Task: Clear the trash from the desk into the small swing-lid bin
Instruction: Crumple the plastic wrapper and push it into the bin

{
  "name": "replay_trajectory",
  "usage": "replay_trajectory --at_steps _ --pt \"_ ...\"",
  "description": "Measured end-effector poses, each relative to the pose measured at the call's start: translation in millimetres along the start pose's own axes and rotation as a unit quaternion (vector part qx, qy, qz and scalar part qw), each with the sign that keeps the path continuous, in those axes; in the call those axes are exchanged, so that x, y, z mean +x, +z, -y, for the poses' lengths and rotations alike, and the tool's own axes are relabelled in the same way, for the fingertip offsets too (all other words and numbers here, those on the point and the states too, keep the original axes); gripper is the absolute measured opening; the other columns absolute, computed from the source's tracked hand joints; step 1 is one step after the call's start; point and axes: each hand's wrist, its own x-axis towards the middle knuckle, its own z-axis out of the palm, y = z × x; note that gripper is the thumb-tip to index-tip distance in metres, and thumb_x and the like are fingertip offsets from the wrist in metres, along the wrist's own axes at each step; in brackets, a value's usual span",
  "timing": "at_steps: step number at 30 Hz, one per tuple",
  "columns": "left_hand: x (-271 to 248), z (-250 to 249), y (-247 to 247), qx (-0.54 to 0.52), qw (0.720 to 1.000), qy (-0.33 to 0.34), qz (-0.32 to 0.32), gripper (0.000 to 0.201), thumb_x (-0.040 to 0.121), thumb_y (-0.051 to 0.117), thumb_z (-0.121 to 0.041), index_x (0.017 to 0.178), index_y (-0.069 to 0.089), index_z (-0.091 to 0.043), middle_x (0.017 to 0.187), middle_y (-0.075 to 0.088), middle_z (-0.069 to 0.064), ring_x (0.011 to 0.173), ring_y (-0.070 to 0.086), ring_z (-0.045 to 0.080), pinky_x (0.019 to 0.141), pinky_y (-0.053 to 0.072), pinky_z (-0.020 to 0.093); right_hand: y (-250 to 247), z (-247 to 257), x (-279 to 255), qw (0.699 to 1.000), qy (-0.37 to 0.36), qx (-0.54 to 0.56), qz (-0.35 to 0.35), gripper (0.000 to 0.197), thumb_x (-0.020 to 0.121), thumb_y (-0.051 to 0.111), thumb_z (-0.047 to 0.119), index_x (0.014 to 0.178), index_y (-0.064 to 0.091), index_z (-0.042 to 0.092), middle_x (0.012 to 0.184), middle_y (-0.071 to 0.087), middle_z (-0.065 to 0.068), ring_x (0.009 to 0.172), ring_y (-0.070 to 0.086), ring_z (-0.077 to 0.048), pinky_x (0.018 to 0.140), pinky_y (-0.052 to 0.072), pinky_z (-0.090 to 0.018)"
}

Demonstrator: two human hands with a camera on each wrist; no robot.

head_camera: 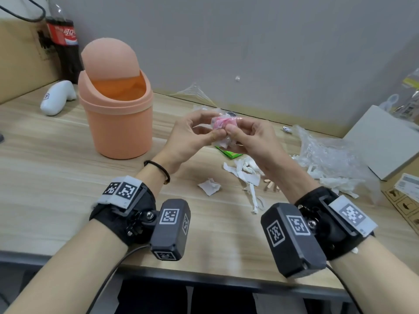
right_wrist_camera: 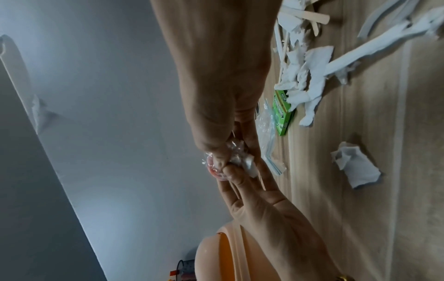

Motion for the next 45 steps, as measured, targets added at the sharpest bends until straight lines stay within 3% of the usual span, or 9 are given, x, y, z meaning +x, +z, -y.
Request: replay_trajectory --at_steps 5,9,16,20,24,27,32,39,45 --pt "2.7 -15.5 -3.6 -0.009 0.999 0.034 0.001 0.028 0.082 0.074 -0.011 0.109 0.069 -0.021 0.103 0.074 -0.002 0.098 0.067 0.012 0.091 0.052 0.03 3.9 13.7 10.2 0.999 0.0 0.04 0.028 0.018 0.098 0.055 0.011 0.105 0.071 0.007 0.095 0.068 -0.015 0.088 0.066 -0.022 0.087 0.058 -0.038" --pt "10.4 -36.7 -11.3 0.054 0.996 0.063 -0.039 0.026 0.083 0.075 -0.014 0.109 0.071 -0.015 0.108 0.073 0.009 0.102 0.068 0.023 0.095 0.053 0.042 10.0 26.8 21.2 0.991 0.031 0.116 0.052 0.024 0.1 0.049 0.011 0.113 0.065 -0.001 0.106 0.066 -0.016 0.094 0.067 -0.023 0.089 0.057 -0.035" --pt "14.3 -66.0 -20.4 0.07 0.985 0.13 -0.084 0.024 0.082 0.076 -0.013 0.105 0.07 -0.013 0.096 0.073 0.002 0.085 0.068 0.005 0.077 0.052 0.018 22.7 57.1 34.0 0.98 0.041 0.176 0.077 0.03 0.101 0.039 0.01 0.112 0.067 0.011 0.112 0.065 -0.007 0.1 0.059 -0.018 0.1 0.046 -0.041" --pt "13.7 -68.8 -22.6 0.062 0.986 0.122 -0.097 0.022 0.081 0.077 -0.015 0.103 0.072 -0.015 0.092 0.073 -0.002 0.081 0.068 0.006 0.075 0.051 0.018 26.3 63.3 35.1 0.989 0.012 0.141 0.035 0.026 0.097 0.046 0.007 0.102 0.07 0.017 0.095 0.068 0.0 0.089 0.059 -0.014 0.084 0.045 -0.033" --pt "12.6 -67.7 -13.9 0.044 0.981 0.12 -0.144 0.018 0.08 0.079 -0.02 0.097 0.073 -0.022 0.088 0.074 -0.004 0.077 0.067 0.005 0.07 0.052 0.019 31.7 59.9 36.7 0.988 -0.053 0.102 -0.101 0.014 0.09 0.066 0.013 0.102 0.061 0.019 0.091 0.066 -0.006 0.08 0.065 -0.019 0.074 0.059 -0.034" --pt "11.8 -66.8 -8.0 0.039 0.98 0.112 -0.159 0.02 0.08 0.079 -0.019 0.099 0.074 -0.017 0.088 0.074 0.0 0.076 0.069 0.008 0.07 0.055 0.023 28.9 56.5 35.8 0.987 -0.086 0.008 -0.133 0.01 0.091 0.065 0.015 0.097 0.073 0.014 0.089 0.074 -0.003 0.083 0.071 -0.021 0.067 0.056 -0.026" --pt "9.6 -66.8 -6.0 0.01 0.981 0.086 -0.172 0.022 0.083 0.075 -0.013 0.105 0.073 -0.007 0.086 0.075 0.005 0.075 0.072 0.014 0.067 0.057 0.026 19.5 53.4 27.1 0.992 -0.109 -0.058 0.001 0.027 0.091 0.064 0.013 0.117 0.071 0.016 0.104 0.075 -0.004 0.103 0.07 -0.019 0.094 0.055 -0.035" --pt "10.5 -78.6 0.2 -0.01 0.985 0.056 -0.164 0.015 0.084 0.075 -0.015 0.099 0.073 -0.012 0.085 0.076 0.003 0.08 0.073 0.015 0.07 0.057 0.027 28.8 57.7 24.5 0.993 -0.117 -0.017 -0.03 0.024 0.087 0.069 0.01 0.108 0.072 0.023 0.094 0.076 -0.009 0.091 0.073 -0.025 0.089 0.057 -0.046" --pt "4.5 -103.7 -37.4 0.095 0.987 0.063 -0.116 0.022 0.09 0.068 -0.025 0.109 0.07 -0.015 0.099 0.074 0.001 0.087 0.069 0.006 0.073 0.059 0.027 45.5 71.4 40.3 0.995 -0.097 -0.008 -0.009 0.025 0.09 0.067 0.01 0.114 0.072 0.015 0.093 0.076 -0.008 0.078 0.073 -0.022 0.086 0.058 -0.04"
